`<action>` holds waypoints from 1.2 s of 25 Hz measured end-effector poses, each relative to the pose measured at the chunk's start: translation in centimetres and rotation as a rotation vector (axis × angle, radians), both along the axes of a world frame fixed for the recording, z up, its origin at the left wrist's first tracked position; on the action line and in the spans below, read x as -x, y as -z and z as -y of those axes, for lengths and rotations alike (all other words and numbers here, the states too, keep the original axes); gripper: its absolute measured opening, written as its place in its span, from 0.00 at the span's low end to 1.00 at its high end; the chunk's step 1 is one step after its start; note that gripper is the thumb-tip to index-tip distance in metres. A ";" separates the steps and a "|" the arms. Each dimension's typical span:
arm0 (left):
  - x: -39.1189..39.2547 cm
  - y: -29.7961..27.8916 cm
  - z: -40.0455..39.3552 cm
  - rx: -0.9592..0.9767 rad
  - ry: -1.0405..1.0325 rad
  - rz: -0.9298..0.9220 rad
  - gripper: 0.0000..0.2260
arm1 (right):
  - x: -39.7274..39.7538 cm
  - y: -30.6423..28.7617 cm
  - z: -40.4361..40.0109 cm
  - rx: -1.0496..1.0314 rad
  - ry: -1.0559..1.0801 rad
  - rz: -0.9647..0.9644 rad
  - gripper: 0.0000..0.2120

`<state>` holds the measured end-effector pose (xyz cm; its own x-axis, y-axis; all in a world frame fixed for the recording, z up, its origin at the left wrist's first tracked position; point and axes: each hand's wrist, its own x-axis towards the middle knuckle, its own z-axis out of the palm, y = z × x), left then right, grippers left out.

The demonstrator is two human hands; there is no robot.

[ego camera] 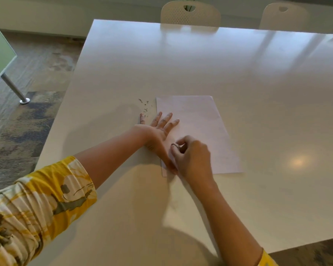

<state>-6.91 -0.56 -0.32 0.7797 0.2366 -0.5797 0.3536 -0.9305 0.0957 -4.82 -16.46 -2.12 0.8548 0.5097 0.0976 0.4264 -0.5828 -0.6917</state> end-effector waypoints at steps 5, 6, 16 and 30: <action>0.1 0.1 -0.2 0.024 -0.023 0.011 0.76 | -5.6 -1.1 4.2 0.070 0.361 0.046 0.07; 0.1 0.2 -0.2 0.019 -0.020 0.011 0.76 | -4.8 -1.0 3.6 0.039 0.338 0.064 0.07; -0.2 -0.2 -0.2 0.012 -0.012 -0.015 0.75 | -6.3 -1.2 3.3 0.056 0.345 0.085 0.08; -0.3 -0.3 0.2 -0.037 0.014 -0.037 0.74 | -0.9 0.2 -1.2 -0.023 -0.134 -0.014 0.05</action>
<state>-6.65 -0.77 0.01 0.7617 0.2470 -0.5990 0.3427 -0.9382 0.0489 -3.96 -15.25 -2.34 0.7804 0.6173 0.0994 0.4899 -0.5047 -0.7108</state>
